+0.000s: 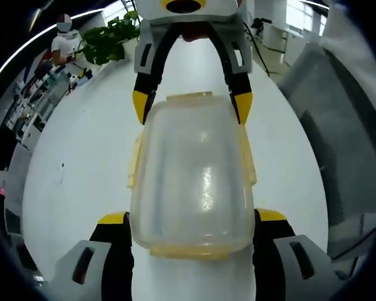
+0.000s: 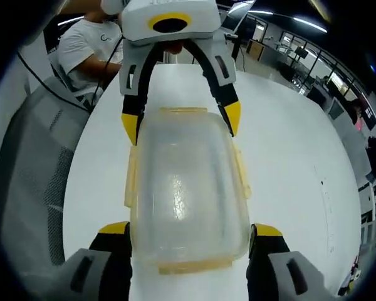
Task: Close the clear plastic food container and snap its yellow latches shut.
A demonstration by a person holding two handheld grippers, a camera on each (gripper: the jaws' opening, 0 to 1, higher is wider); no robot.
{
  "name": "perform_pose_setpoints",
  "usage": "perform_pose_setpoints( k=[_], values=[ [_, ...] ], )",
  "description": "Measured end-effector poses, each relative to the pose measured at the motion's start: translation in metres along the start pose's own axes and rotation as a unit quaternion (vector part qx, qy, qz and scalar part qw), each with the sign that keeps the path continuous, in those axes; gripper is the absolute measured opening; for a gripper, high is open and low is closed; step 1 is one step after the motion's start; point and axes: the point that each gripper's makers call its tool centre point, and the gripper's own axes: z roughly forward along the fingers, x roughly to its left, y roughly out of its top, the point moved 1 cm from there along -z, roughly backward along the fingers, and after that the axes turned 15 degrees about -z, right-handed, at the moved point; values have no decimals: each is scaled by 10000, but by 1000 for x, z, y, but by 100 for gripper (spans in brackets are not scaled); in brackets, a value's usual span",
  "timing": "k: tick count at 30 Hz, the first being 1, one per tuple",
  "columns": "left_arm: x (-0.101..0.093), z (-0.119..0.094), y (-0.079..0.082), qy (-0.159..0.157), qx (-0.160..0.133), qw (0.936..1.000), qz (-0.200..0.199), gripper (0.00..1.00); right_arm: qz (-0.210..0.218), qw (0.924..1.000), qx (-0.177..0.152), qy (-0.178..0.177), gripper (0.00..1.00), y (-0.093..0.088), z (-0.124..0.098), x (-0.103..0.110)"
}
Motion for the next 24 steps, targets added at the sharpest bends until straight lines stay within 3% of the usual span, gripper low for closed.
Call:
perform_pose_setpoints(
  k=[7,19,24],
  values=[
    [6,-7,-14,31,55,10000,52,77,-18,10000,57,15,75,15,9,-4],
    [36,-5,-9,48,42,10000,47,77,-35,9999,98,34,75,10,12,-34],
    [36,-3,-8,40,104,9999,83,77,16,9999,155,37,76,9,12,-33]
  ],
)
